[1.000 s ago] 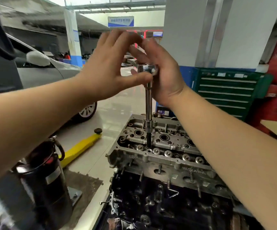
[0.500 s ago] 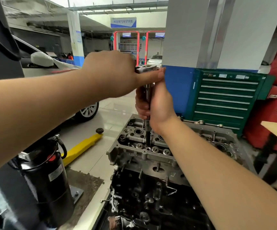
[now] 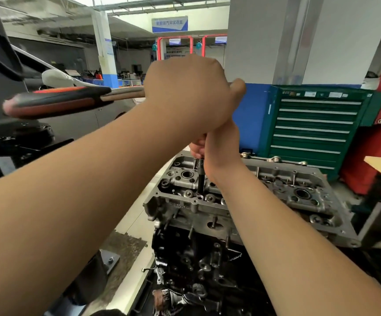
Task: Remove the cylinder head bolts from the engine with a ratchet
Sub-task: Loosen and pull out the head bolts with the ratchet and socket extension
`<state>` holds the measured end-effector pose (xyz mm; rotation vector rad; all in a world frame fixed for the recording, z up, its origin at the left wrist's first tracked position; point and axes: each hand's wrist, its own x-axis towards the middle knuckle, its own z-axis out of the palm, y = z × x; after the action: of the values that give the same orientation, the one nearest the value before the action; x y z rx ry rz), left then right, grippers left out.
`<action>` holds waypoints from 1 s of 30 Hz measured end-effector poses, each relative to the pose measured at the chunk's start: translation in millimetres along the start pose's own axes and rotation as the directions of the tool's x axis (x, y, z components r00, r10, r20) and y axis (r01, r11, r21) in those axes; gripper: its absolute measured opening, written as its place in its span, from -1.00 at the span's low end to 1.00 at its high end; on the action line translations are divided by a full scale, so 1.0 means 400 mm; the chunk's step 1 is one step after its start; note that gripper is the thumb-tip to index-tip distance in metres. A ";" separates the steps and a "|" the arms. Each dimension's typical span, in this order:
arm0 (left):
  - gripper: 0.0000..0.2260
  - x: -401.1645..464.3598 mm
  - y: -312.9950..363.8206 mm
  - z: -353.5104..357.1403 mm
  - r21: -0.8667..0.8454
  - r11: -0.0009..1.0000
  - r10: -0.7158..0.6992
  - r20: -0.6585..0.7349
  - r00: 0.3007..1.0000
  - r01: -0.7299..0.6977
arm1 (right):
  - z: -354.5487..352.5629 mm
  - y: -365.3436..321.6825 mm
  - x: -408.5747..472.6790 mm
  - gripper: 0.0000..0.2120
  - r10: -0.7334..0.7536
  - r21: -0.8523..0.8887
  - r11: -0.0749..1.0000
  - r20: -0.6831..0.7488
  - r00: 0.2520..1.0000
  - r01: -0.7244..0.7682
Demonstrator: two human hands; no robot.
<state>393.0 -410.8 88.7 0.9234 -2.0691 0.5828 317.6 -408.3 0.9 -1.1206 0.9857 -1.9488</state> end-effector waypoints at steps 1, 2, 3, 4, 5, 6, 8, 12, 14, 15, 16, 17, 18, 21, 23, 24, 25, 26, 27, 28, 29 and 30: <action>-0.44 0.007 0.002 0.005 0.000 1.000 -0.014 -0.011 1.000 0.014 | 0.000 0.002 0.000 -0.45 -0.008 -0.001 1.000 0.006 1.000 0.008; -0.41 0.014 0.002 0.013 0.002 1.000 -0.021 -0.022 1.000 0.021 | -0.001 0.003 0.000 -0.52 -0.010 -0.005 1.000 0.009 1.000 0.011; -0.38 0.021 0.001 0.022 0.014 1.000 -0.017 -0.038 0.999 0.018 | -0.002 0.003 0.000 -0.58 -0.007 -0.006 1.000 0.015 1.000 0.007; -0.38 0.025 -0.001 0.031 0.031 1.000 -0.002 -0.060 0.998 0.004 | -0.004 0.002 0.001 -0.63 -0.001 -0.008 1.000 0.023 1.000 0.002; -0.38 0.030 -0.002 0.041 0.048 0.999 0.019 -0.080 0.997 -0.015 | -0.007 -0.001 0.001 -0.64 0.003 -0.015 1.000 0.029 1.000 -0.003; -0.38 0.036 -0.003 0.050 0.059 0.998 0.037 -0.098 0.994 -0.031 | -0.010 -0.004 0.002 -0.63 0.007 -0.023 1.000 0.032 0.999 -0.006; -0.40 0.044 -0.012 0.060 0.053 0.997 0.067 -0.129 0.989 -0.060 | -0.010 -0.010 0.001 -0.57 0.011 -0.028 1.000 0.031 0.999 -0.010; -0.56 0.051 -0.063 0.070 -0.272 0.938 0.190 -0.112 0.975 -0.214 | 0.008 -0.005 -0.011 -0.47 -0.059 -0.112 0.992 -0.020 0.998 0.056; -0.66 0.057 -0.084 0.064 -0.572 0.780 0.279 -0.043 0.959 -0.253 | 0.020 0.004 -0.018 -0.46 -0.120 -0.201 0.974 -0.061 0.991 0.105; -0.70 0.064 -0.090 0.067 -0.662 0.703 0.326 -0.027 0.945 -0.261 | 0.028 0.011 -0.022 -0.48 -0.152 -0.234 0.964 -0.096 0.984 0.126; -0.72 0.071 -0.094 0.073 -0.710 0.650 0.362 -0.023 0.932 -0.270 | 0.037 0.021 -0.025 -0.52 -0.195 -0.244 0.957 -0.142 0.971 0.157; -0.74 0.079 -0.095 0.082 -0.735 0.617 0.386 -0.027 0.922 -0.280 | 0.046 0.029 -0.024 -0.57 -0.244 -0.243 0.951 -0.204 0.948 0.192; -0.77 0.085 -0.094 0.090 -0.749 0.597 0.398 -0.035 0.917 -0.288 | 0.055 0.035 -0.023 -0.59 -0.279 -0.245 0.946 -0.273 0.920 0.214; -0.75 0.084 -0.094 0.105 -0.750 0.610 0.343 -0.042 0.938 -0.256 | 0.078 0.039 -0.016 -0.58 -0.341 -0.314 0.921 -0.362 0.867 0.231; -0.71 0.079 -0.088 0.097 -0.658 0.728 0.252 -0.001 0.968 -0.190 | 0.075 0.031 -0.011 -0.52 -0.324 -0.338 0.918 -0.332 0.886 0.209; -0.68 0.077 -0.083 0.089 -0.540 0.827 0.204 0.029 0.979 -0.156 | 0.066 0.027 -0.005 -0.50 -0.304 -0.323 0.924 -0.301 0.904 0.203; -0.65 0.076 -0.075 0.080 -0.375 0.920 0.142 0.052 0.989 -0.112 | 0.056 0.025 0.003 -0.52 -0.290 -0.345 0.919 -0.266 0.919 0.190; -0.63 0.074 -0.067 0.069 -0.205 0.977 0.076 0.062 0.995 -0.062 | 0.051 0.023 0.005 -0.60 -0.295 -0.401 0.897 -0.226 0.928 0.187; -0.63 0.069 -0.055 0.058 -0.070 0.997 0.028 0.061 0.998 -0.024 | 0.045 0.025 0.004 -0.70 -0.309 -0.451 0.869 -0.170 0.936 0.205; -0.65 0.063 -0.041 0.049 0.014 1.000 0.010 0.053 0.999 -0.011 | 0.043 0.028 -0.001 -0.76 -0.310 -0.431 0.873 -0.131 0.941 0.228; -0.67 0.057 -0.025 0.043 0.061 0.998 0.015 0.040 0.999 -0.017 | 0.040 0.029 -0.010 -0.75 -0.312 -0.359 0.898 -0.119 0.943 0.252; -0.69 0.051 -0.011 0.037 0.087 0.996 0.031 0.032 0.999 -0.034 | 0.038 0.031 -0.020 -0.74 -0.313 -0.281 0.922 -0.128 0.941 0.268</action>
<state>380.6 -431.6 96.9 0.9557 -2.1032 0.6858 336.6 -411.8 -7.5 -1.3259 1.2550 -2.2311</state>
